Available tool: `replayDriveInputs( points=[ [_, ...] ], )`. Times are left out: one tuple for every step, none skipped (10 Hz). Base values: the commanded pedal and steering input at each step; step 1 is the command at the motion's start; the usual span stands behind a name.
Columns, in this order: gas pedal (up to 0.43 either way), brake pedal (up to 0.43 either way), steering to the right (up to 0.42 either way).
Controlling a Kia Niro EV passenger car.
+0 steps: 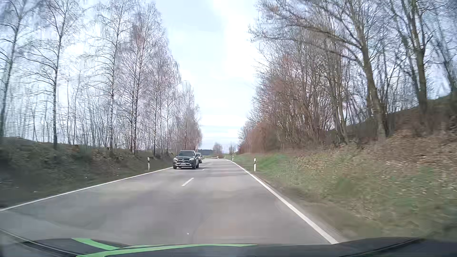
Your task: Follow the waypoints while adhering to traffic rules and regulations
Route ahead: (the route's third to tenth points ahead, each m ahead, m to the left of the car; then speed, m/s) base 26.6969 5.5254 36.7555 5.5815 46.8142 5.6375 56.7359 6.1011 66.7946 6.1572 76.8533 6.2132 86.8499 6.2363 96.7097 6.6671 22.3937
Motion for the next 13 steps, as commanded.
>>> replayDriveInputs(
  points=[
    [0.209,0.000,-0.005],
    [0.209,0.000,-0.005],
    [0.197,0.000,-0.004],
    [0.197,0.000,-0.004],
    [0.197,0.000,-0.004],
    [0.197,0.000,-0.003],
    [0.197,0.000,-0.003],
    [0.197,0.000,-0.003],
    [0.197,0.000,-0.003],
    [0.197,0.000,-0.003],
    [0.197,0.000,-0.002],
    [0.189,0.000,0.000],
    [0.177,0.000,0.000]
  ],
)
